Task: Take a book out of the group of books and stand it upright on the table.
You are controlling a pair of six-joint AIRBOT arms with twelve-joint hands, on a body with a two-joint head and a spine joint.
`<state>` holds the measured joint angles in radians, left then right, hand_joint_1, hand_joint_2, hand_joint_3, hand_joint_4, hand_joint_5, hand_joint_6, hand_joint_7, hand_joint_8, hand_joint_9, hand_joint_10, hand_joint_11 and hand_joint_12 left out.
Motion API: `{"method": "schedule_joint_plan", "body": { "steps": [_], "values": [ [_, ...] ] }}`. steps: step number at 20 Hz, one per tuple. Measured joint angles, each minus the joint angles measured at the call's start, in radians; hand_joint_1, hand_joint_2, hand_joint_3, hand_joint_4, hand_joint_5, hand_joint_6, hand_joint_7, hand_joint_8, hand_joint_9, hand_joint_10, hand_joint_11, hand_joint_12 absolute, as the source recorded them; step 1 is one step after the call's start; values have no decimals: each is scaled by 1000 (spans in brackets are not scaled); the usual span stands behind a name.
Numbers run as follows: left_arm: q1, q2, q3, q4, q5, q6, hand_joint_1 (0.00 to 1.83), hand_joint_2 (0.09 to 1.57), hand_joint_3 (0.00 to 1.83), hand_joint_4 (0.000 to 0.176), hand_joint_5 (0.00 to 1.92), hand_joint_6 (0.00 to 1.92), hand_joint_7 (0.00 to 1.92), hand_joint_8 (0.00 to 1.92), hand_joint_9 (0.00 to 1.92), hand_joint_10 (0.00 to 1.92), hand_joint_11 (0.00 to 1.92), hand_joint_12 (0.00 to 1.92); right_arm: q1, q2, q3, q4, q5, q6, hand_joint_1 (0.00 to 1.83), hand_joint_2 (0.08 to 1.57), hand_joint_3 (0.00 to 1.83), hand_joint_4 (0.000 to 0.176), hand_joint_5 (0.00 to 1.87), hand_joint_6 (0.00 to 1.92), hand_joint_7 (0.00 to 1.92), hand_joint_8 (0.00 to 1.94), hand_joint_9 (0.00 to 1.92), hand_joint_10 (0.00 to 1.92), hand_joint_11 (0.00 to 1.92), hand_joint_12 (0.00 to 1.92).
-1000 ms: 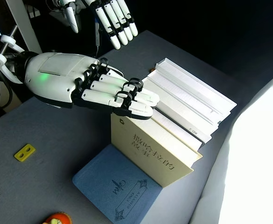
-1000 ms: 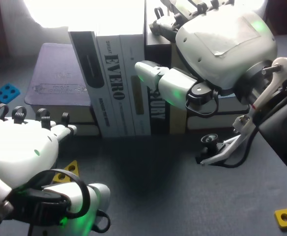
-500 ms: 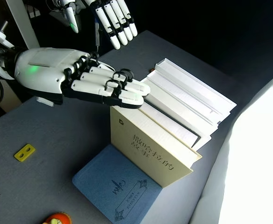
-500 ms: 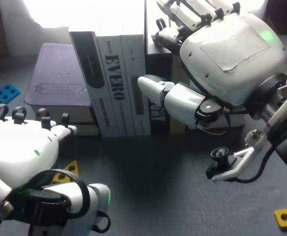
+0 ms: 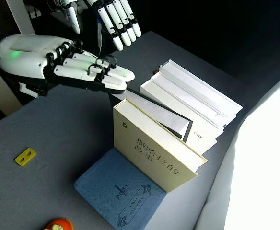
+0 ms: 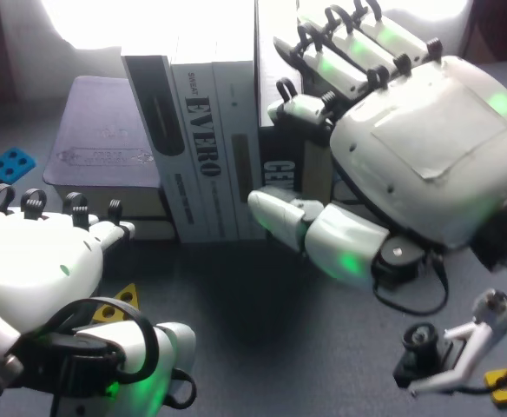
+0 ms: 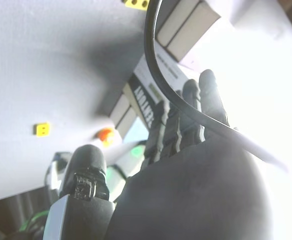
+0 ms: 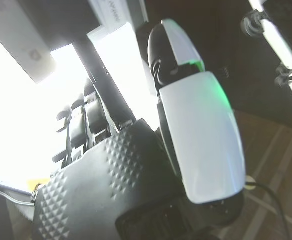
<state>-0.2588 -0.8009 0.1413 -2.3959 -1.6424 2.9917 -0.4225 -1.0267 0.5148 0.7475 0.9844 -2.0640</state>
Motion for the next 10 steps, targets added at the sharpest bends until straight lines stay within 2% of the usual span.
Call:
{"method": "schedule_joint_plan", "body": {
  "steps": [6,10],
  "values": [
    [0,0,0,0,0,0,6,1353,0,0,29,4,11,0,0,0,0,0,-43,22,-51,1,-22,-25,0,1277,4,0,608,200,110,11,0,0,0,0],
    [0,0,0,0,1,-2,20,1352,0,0,36,4,31,6,3,1,17,10,-1,25,-51,0,-4,-26,0,1274,2,0,578,184,91,2,0,0,0,0]
  ]
}}
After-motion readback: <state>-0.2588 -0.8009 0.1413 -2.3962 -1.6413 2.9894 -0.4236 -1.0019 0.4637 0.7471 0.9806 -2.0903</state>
